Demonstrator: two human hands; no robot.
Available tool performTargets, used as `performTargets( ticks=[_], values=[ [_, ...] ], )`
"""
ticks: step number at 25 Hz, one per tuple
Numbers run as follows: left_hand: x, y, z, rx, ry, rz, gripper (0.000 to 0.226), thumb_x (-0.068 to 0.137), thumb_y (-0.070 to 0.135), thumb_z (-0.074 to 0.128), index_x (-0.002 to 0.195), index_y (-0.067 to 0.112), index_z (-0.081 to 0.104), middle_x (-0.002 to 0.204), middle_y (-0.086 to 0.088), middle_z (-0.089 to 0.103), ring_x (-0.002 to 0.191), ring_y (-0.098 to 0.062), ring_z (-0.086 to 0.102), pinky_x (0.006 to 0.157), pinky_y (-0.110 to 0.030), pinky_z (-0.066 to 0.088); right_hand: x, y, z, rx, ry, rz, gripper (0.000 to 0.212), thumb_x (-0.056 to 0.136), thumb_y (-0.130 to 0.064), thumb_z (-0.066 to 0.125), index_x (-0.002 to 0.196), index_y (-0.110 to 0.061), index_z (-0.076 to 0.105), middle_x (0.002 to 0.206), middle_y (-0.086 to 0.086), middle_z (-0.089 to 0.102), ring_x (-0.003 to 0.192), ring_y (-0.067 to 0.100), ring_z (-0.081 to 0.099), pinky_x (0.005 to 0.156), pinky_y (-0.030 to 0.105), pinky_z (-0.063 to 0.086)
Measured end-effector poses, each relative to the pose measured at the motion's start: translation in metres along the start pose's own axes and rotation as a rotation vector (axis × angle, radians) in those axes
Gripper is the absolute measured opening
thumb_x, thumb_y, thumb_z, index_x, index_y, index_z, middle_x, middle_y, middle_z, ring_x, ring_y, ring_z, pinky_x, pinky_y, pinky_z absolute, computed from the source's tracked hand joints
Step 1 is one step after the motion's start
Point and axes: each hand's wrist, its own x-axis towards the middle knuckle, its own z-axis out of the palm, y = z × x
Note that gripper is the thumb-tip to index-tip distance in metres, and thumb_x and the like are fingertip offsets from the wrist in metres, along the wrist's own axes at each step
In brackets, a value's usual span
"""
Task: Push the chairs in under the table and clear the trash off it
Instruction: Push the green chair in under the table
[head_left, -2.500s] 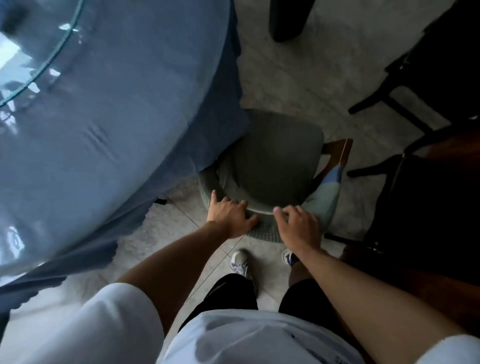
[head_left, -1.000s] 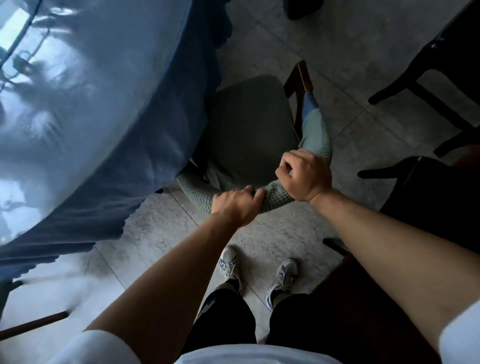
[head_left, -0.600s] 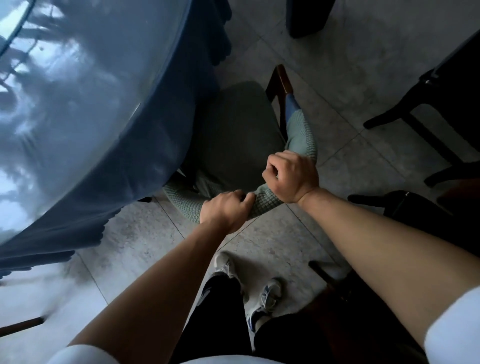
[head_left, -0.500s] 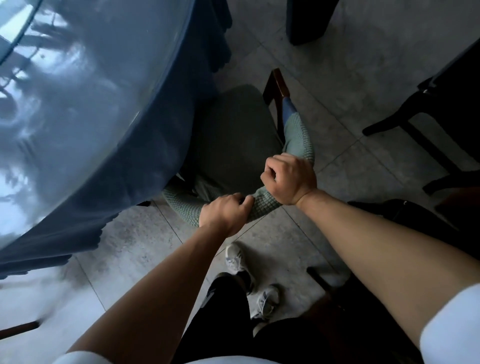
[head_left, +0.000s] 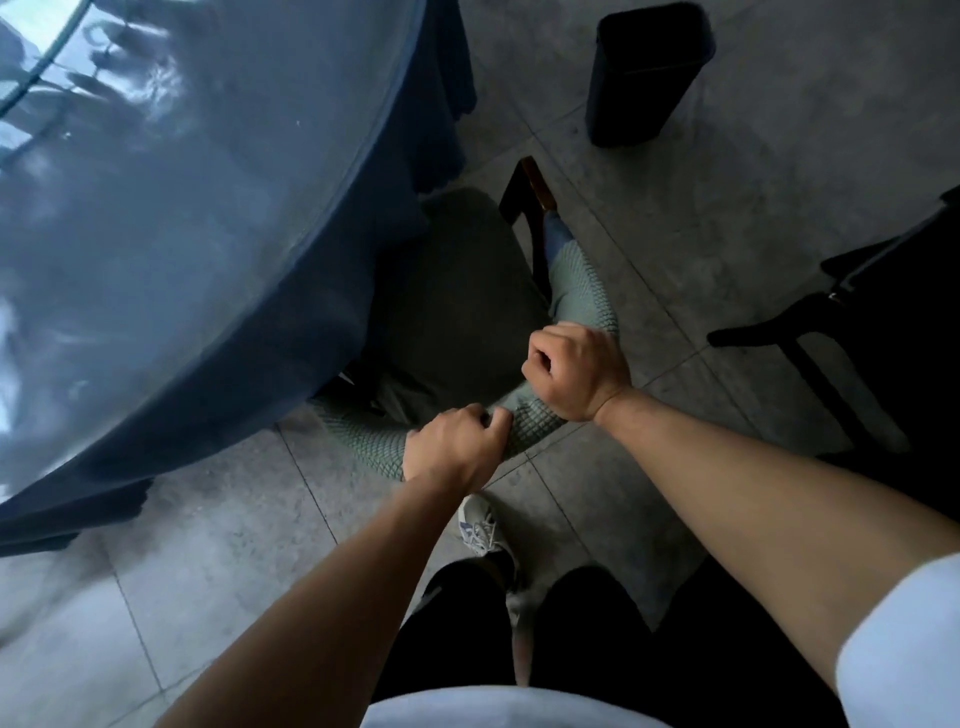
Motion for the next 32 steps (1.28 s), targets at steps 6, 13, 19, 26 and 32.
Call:
performTargets(
  ticks=[6,13,19,26,32],
  values=[
    [0.015,0.022,-0.008,-0.018,0.003,-0.053,0.047,0.096,0.059,0.024,0.087,0.027,0.058,0.097,-0.003,0.064,0.086,-0.021,0.049,0.086,-0.044,0.037,0.026,0.019,-0.012,-0.023,-0.039,-0.075,0.02,0.081,-0.031,0.055,0.064,-0.019,0.056,0.064,-0.004,0.057,0.065,0.02,0.053,0.053,0.031,0.037],
    [0.018,0.077,0.001,-0.067,0.057,-0.239,0.055,0.097,0.062,0.027,0.103,0.026,0.067,0.1,-0.007,0.071,0.086,-0.027,0.056,0.081,-0.042,0.043,0.049,0.059,-0.038,0.028,-0.098,-0.219,0.023,0.083,-0.03,0.051,0.062,-0.018,0.053,0.061,-0.002,0.055,0.06,0.02,0.051,0.054,0.028,0.031],
    [0.029,0.142,0.029,-0.187,0.043,-0.4,0.062,0.09,0.07,0.021,0.109,0.031,0.065,0.111,-0.003,0.072,0.104,-0.027,0.064,0.086,-0.041,0.049,0.076,0.111,-0.069,-0.003,-0.35,-0.374,0.025,0.088,-0.037,0.048,0.071,-0.022,0.055,0.07,-0.004,0.057,0.07,0.018,0.054,0.06,0.029,0.031],
    [0.04,0.154,0.042,-0.489,0.513,-0.665,0.066,0.09,0.069,0.033,0.129,0.024,0.062,0.127,-0.001,0.066,0.118,-0.022,0.059,0.105,-0.048,0.041,0.085,0.112,-0.066,-0.064,-0.414,-0.58,0.03,0.091,-0.04,0.046,0.089,-0.015,0.064,0.089,0.004,0.063,0.086,0.022,0.056,0.087,0.041,0.048],
    [0.045,0.154,0.05,-0.279,0.831,-0.641,0.059,0.09,0.052,0.045,0.13,0.012,0.061,0.135,-0.01,0.059,0.132,-0.03,0.048,0.114,-0.055,0.033,0.099,0.113,-0.058,-0.039,-0.448,-0.728,0.045,0.091,-0.039,0.046,0.122,-0.013,0.065,0.125,0.008,0.063,0.123,0.025,0.054,0.113,0.047,0.037]
  ],
)
